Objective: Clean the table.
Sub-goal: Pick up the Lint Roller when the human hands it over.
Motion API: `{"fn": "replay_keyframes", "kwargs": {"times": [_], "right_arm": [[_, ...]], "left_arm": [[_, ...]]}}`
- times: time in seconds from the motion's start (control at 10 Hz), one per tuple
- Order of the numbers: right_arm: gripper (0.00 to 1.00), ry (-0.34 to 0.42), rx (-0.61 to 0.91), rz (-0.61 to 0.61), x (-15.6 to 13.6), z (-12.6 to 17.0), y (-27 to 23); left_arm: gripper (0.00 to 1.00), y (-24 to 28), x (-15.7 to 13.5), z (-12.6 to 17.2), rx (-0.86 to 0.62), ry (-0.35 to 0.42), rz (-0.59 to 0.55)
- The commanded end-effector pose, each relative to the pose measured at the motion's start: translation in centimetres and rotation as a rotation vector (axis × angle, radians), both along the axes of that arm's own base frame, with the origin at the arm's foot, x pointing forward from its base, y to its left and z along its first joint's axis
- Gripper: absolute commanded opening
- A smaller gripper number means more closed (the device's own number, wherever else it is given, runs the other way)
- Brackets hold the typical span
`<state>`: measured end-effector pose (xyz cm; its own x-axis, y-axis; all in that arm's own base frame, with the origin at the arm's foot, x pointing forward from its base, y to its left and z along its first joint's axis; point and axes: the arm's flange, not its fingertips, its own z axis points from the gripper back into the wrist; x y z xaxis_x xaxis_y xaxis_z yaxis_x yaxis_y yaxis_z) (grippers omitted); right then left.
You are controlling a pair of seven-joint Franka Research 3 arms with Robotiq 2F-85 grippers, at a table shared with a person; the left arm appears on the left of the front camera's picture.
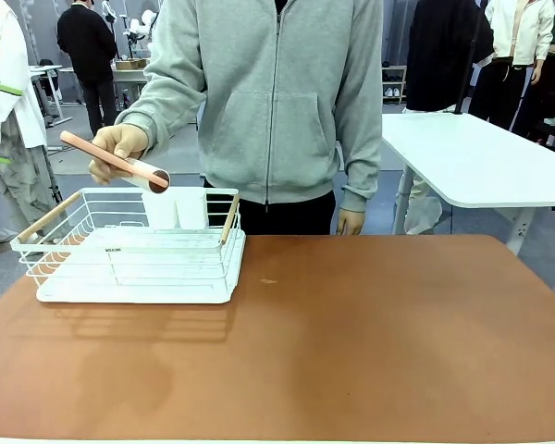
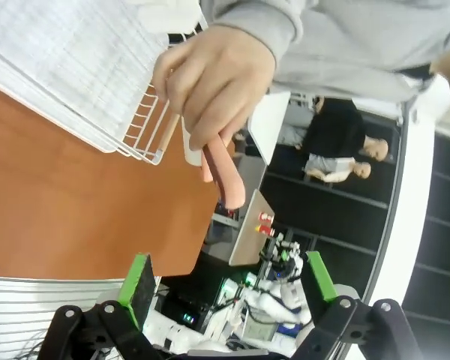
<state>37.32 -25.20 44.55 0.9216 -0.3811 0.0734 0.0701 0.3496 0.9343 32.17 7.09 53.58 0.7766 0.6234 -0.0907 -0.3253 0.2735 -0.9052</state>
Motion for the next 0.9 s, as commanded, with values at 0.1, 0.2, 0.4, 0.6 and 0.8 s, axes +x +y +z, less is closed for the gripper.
{"fn": "replay_keyframes", "kwargs": {"times": [0.1, 0.2, 0.4, 0.6, 0.8], "right_arm": [[1.00, -0.015, 0.004, 0.002, -0.2, 0.2, 0.1], [1.00, -0.015, 0.004, 0.002, -0.2, 0.2, 0.1], [1.00, -0.015, 0.004, 0.002, -0.2, 0.2, 0.1], [1.00, -0.015, 0.004, 0.002, -0.2, 0.2, 0.1], [1.00, -0.015, 0.004, 0.002, -0.2, 0.2, 0.1]], "left_arm": [[1.00, -3.0, 0.9, 0.2, 0.024, 0.048, 0.153], [1.00, -3.9, 1.3, 0.1, 0.047, 0.066, 0.177], [1.00, -6.0, 1.9, 0.4, 0.130, 0.121, 0.220], [1.00, -7.6, 2.6, 0.1, 0.189, 0.146, 0.246], [1.00, -8.0, 3.1, -0.2, 0.202, 0.143, 0.254]]}}
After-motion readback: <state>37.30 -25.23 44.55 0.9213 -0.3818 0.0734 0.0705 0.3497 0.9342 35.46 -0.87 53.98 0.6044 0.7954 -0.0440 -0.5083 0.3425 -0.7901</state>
